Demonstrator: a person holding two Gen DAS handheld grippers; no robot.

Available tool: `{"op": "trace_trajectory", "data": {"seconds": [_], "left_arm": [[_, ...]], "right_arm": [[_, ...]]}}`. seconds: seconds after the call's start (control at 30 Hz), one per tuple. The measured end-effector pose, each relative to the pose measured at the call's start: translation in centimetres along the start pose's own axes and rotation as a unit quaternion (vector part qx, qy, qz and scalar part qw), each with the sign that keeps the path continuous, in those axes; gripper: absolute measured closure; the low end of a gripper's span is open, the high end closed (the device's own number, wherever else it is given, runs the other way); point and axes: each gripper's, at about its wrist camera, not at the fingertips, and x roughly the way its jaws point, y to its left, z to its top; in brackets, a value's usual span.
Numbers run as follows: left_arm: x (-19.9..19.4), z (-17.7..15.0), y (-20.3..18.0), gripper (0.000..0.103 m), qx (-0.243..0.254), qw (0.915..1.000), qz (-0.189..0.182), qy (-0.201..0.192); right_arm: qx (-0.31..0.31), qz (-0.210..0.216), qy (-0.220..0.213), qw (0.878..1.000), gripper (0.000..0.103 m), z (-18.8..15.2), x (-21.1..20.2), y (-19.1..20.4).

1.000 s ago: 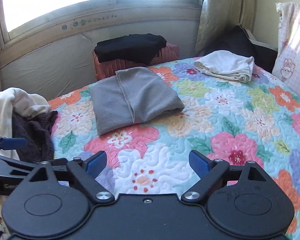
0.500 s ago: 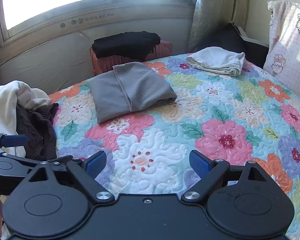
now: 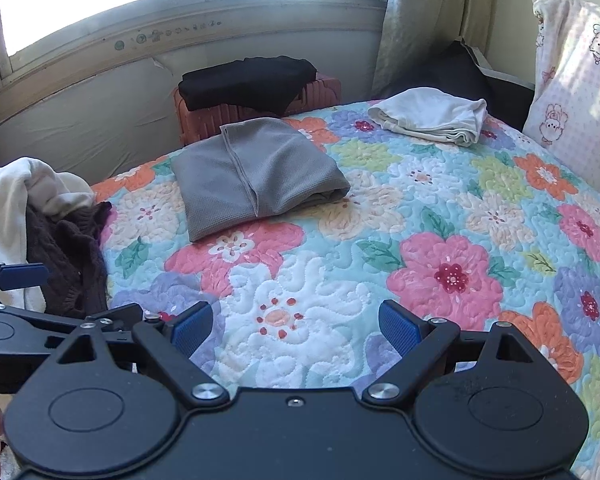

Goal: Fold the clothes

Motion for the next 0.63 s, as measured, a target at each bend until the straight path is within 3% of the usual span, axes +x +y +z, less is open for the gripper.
{"op": "trace_trajectory", "data": {"seconds": [0.63], "left_arm": [[-0.09,-0.09,-0.18,0.000,0.000,1.0000,0.002,0.006]], "right_arm": [[-0.001,-0.002,0.003,1.000,0.010,-0.02,-0.31,0.12]]}}
